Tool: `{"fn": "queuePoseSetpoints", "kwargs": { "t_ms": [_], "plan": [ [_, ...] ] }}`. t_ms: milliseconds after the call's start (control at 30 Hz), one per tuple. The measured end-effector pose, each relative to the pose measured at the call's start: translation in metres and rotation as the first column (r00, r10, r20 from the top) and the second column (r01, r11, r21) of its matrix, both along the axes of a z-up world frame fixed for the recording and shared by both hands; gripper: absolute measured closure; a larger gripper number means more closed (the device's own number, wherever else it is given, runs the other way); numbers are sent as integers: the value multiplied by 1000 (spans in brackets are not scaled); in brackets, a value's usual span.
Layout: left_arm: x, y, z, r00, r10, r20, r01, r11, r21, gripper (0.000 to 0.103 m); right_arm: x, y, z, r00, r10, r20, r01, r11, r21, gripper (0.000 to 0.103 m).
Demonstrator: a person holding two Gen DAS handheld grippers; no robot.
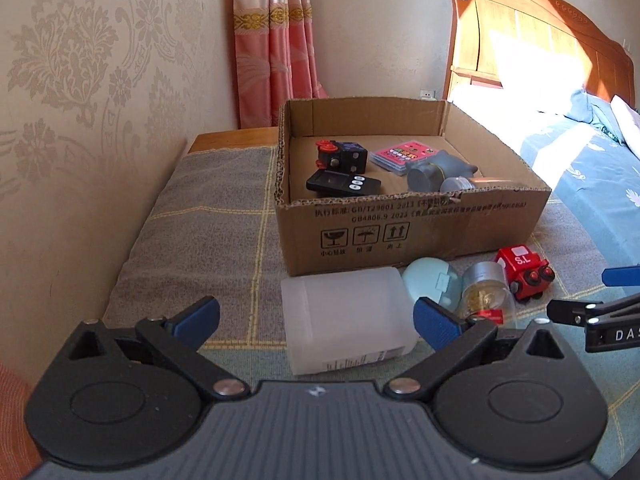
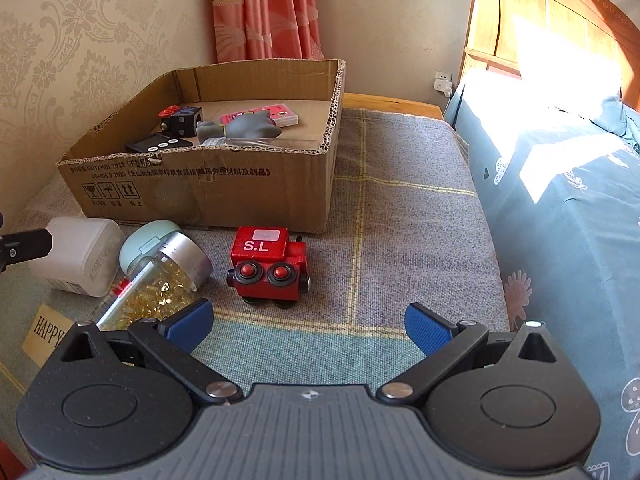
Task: Organize rigid objects
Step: 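Move the right tool to the red S.L toy train while the left tool approaches the white plastic bottle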
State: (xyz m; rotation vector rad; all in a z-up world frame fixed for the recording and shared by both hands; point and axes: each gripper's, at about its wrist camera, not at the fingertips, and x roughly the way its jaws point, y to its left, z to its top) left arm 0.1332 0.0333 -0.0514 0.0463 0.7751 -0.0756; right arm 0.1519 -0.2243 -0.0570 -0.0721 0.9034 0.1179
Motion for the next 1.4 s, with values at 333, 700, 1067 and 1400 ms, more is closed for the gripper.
{"fn": "queuePoseSetpoints", "kwargs": {
  "t_ms": [333,700,1067,1400],
  "plan": [
    [-4,-2,-28,996,-45,-79,42,998,-40,1,5,5,-29,999,12,-50,-13,1000,-25,0],
    [7,-11,-38,991,-79,-105,73,995,-62,1,28,8,-37,997,74,38,-74,997,-22,0],
    [17,-18,-51,989,-86,-124,81,996,-48,1,29,-18,-34,1000,13,12,-12,1000,-22,0],
    [20,-22,-53,992,-72,-103,69,997,-29,1,33,-16,-32,999,34,-36,-35,999,-32,0]
  ]
}}
